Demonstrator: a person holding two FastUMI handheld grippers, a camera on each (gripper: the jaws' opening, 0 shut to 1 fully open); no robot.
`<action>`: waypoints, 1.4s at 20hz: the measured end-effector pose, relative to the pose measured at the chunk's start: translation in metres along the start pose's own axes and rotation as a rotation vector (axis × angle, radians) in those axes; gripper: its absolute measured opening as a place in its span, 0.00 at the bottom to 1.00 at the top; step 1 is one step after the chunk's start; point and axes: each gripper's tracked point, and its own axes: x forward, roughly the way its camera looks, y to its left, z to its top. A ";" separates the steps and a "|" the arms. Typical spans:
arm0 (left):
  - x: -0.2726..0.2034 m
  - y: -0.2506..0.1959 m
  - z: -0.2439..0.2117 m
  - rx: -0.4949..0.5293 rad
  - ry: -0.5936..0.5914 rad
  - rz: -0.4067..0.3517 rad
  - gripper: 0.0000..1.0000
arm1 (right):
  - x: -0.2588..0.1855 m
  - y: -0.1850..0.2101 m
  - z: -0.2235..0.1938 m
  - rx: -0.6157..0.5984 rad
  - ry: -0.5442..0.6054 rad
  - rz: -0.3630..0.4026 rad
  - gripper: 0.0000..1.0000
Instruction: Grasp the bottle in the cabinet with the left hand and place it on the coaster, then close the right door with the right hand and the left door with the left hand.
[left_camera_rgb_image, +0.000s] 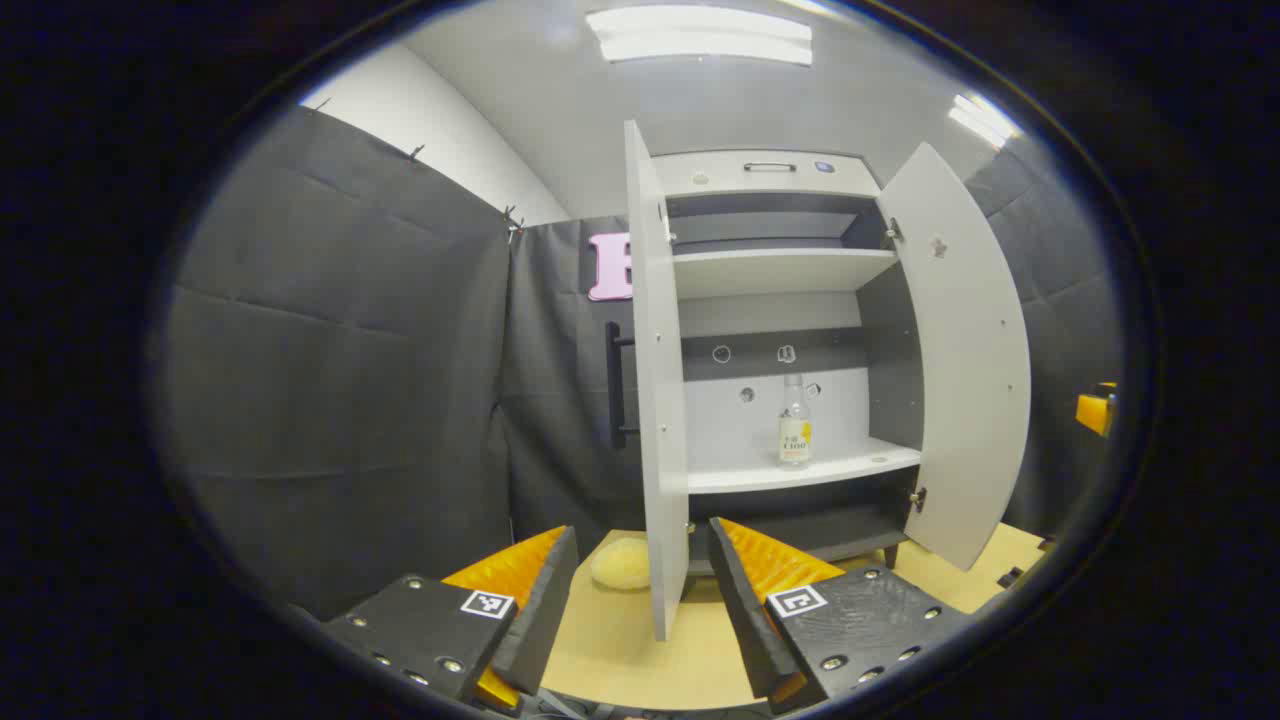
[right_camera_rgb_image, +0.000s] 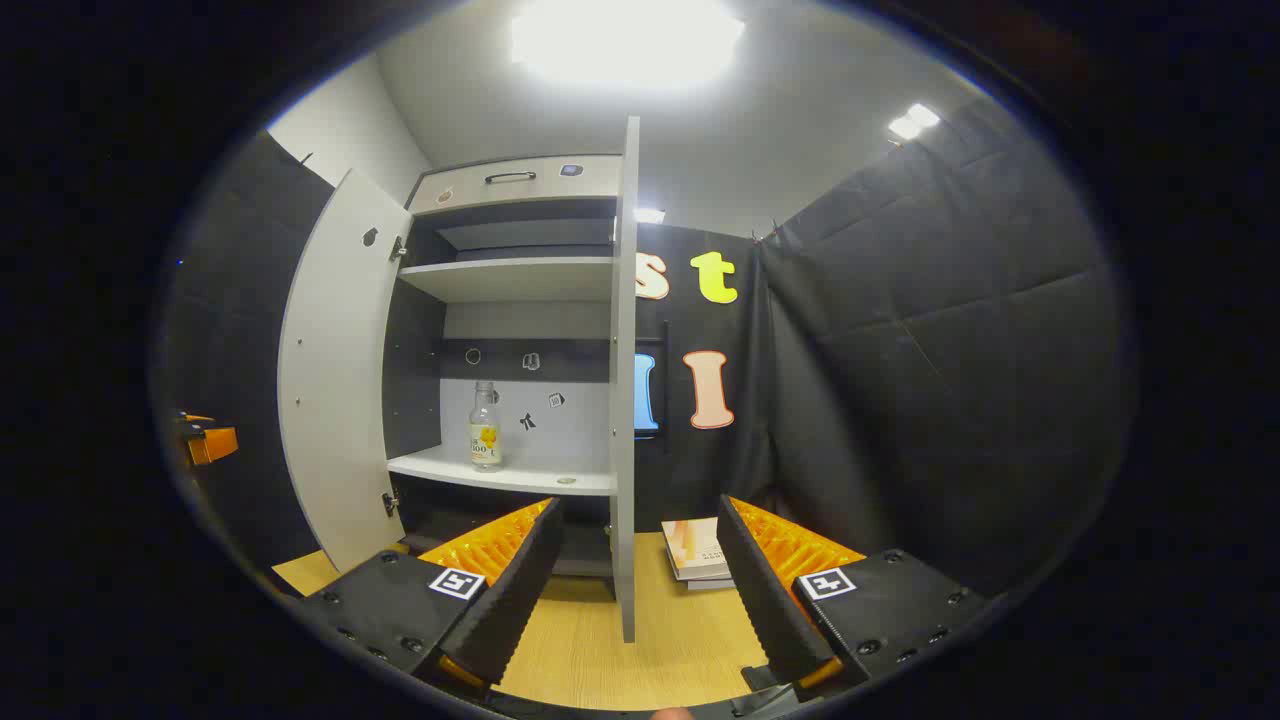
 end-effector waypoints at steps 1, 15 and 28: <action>0.000 0.002 0.000 0.003 -0.002 0.002 0.77 | 0.001 -0.002 0.001 0.001 -0.002 -0.003 0.98; 0.010 0.012 0.004 0.020 -0.010 0.026 0.77 | 0.014 -0.008 0.008 0.007 -0.010 0.006 0.98; 0.014 -0.040 0.016 0.016 -0.025 0.009 0.77 | 0.021 -0.038 -0.003 -0.003 0.005 0.017 0.98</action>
